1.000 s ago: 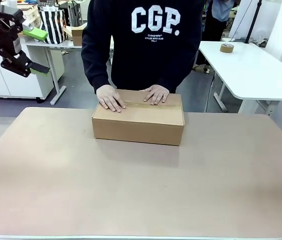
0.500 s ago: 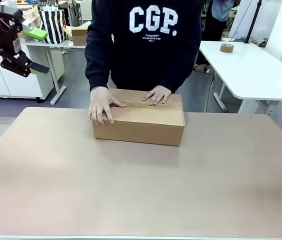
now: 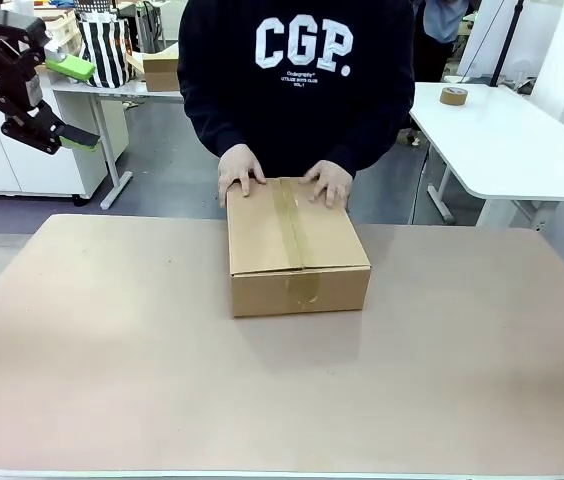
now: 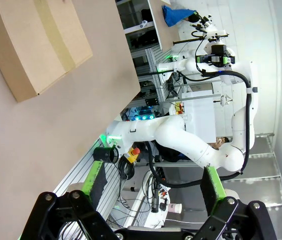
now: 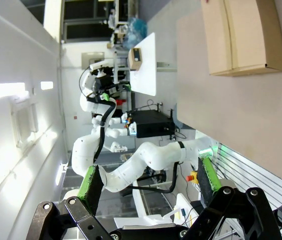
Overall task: Pack the gift set into the box.
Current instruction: Press and hold the closed box until the human finishes sealing it.
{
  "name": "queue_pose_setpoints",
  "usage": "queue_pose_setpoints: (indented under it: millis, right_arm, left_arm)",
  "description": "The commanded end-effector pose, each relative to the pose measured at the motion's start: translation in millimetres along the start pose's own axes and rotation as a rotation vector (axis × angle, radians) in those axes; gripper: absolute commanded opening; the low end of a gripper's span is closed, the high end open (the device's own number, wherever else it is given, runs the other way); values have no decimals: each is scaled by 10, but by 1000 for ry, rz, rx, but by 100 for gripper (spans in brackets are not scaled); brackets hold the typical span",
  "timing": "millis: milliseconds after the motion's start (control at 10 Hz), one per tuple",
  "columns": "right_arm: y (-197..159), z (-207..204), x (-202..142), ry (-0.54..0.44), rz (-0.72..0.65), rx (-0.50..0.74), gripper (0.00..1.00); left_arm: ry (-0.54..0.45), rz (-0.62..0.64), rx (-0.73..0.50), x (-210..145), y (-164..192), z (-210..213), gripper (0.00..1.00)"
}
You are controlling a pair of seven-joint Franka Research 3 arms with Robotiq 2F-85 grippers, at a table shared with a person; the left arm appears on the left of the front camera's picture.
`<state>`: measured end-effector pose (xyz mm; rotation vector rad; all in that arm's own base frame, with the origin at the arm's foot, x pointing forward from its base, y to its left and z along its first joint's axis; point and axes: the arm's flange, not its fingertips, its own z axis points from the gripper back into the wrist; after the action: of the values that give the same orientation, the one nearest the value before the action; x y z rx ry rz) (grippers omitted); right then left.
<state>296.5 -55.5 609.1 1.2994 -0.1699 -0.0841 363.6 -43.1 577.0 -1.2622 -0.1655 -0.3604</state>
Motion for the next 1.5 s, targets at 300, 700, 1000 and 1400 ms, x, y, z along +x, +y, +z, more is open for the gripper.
queue_pose_setpoints:
  millis: [300, 700, 1000, 1400]
  right_arm:
    - [19, -1, 22, 1, 25, 23, 100]
    - [19, -1, 22, 1, 25, 23, 100]
    - [19, -1, 22, 1, 25, 23, 100]
    - [19, -1, 22, 1, 25, 23, 100]
  left_arm:
    - [-8, 9, -14, 22, -35, 29, 100]
    - [-8, 9, -14, 22, -35, 29, 100]
    - [-8, 9, -14, 22, -35, 29, 100]
    - [-8, 9, -14, 22, -35, 29, 100]
